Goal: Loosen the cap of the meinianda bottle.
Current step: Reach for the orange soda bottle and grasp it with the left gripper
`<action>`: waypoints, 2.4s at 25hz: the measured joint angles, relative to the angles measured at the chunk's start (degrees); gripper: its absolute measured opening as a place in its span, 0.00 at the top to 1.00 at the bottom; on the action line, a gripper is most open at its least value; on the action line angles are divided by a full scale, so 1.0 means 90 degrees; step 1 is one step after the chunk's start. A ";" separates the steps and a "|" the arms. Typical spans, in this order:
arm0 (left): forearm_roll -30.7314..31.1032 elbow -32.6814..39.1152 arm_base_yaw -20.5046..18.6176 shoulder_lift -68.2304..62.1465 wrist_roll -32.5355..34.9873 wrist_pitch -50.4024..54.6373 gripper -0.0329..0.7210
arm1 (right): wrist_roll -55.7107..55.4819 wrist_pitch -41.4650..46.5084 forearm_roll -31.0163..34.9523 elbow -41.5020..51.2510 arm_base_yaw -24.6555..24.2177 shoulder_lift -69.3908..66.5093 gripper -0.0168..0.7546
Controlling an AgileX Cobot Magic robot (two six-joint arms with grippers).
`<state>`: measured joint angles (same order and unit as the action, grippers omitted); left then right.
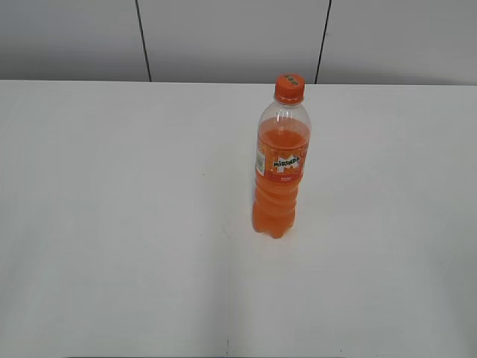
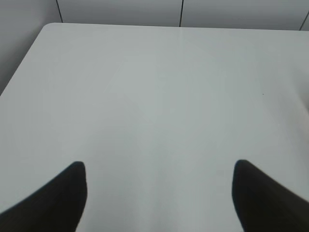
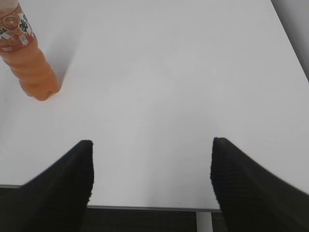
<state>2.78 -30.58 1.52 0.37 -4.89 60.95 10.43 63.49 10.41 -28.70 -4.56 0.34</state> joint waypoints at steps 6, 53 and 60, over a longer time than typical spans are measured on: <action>0.0000 0.0000 0.0000 0.0000 0.0000 0.0000 0.30 | 0.0000 0.0000 0.0000 0.0000 0.0000 0.0000 0.25; 0.0173 -0.2192 0.1891 -0.8411 0.0761 -0.7452 0.33 | 0.0000 0.0000 0.0000 0.0000 0.0000 0.0000 0.25; 0.0189 -0.1241 0.1891 -0.9086 0.0416 -0.9634 0.33 | 0.0000 0.0000 0.0000 0.0000 0.0000 0.0000 0.25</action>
<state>4.48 -41.75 18.54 -81.40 -1.15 -25.76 10.43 63.49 10.41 -28.70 -4.56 0.34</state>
